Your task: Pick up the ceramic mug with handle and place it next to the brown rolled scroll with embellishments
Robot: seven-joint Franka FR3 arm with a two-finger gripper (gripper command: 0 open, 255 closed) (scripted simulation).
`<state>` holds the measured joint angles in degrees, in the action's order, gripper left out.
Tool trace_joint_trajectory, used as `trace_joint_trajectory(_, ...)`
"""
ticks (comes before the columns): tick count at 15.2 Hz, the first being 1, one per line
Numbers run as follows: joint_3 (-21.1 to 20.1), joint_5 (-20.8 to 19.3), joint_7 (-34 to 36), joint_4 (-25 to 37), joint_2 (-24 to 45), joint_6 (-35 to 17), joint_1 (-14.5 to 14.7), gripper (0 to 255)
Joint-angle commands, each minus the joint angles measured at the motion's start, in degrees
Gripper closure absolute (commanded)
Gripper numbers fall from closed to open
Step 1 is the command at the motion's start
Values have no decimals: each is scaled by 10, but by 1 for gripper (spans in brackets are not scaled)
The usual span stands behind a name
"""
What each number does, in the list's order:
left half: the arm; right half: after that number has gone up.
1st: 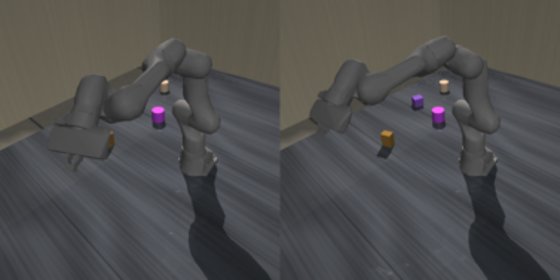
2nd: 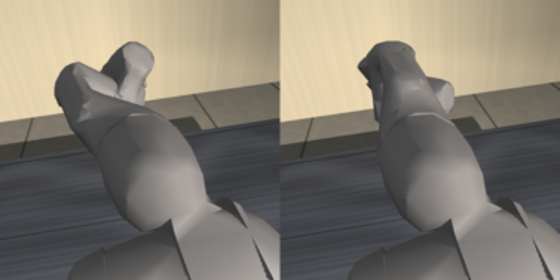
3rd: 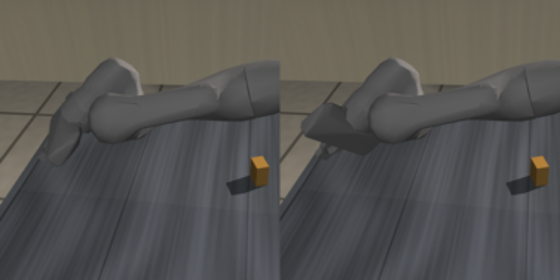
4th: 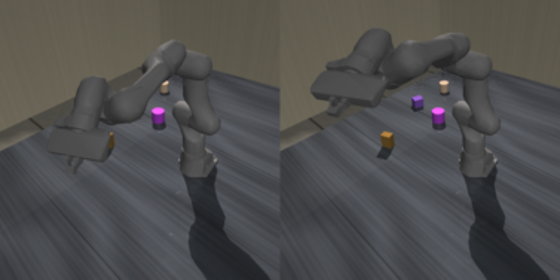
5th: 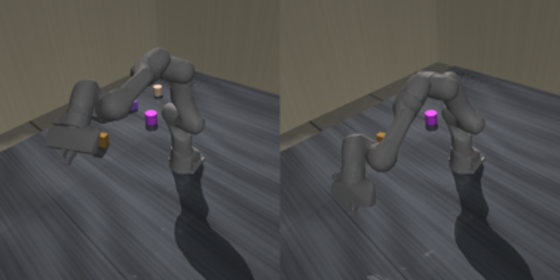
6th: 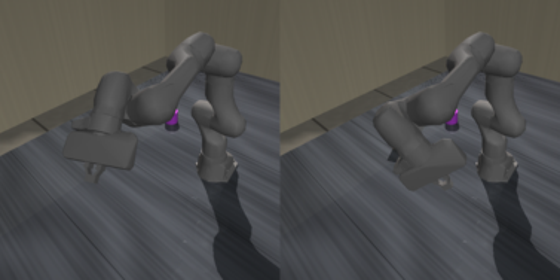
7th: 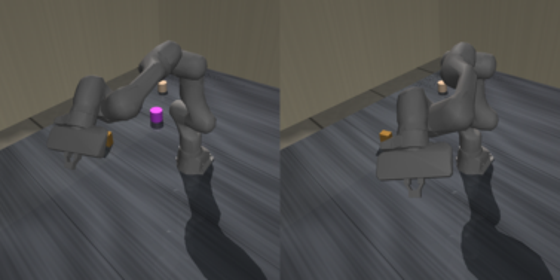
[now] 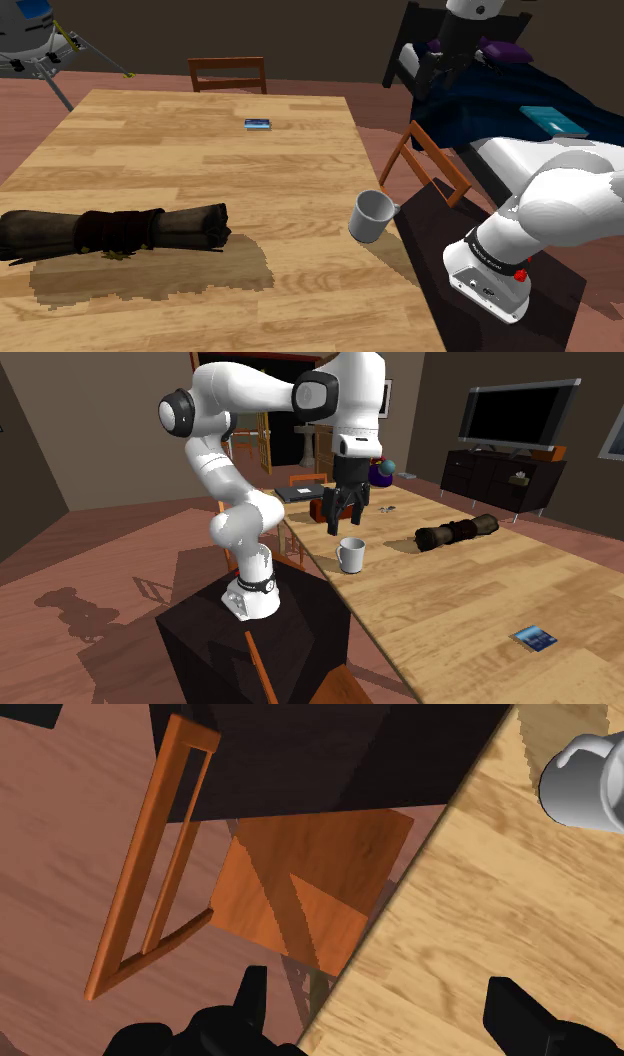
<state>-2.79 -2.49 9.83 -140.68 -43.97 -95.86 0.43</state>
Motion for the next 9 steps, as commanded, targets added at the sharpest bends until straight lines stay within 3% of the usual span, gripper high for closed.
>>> trace_joint_trajectory(1,0,0,0,0,0,0,0,0)
trace_joint_trajectory(9,-93,73,101,-70,-11,-49,49,0)
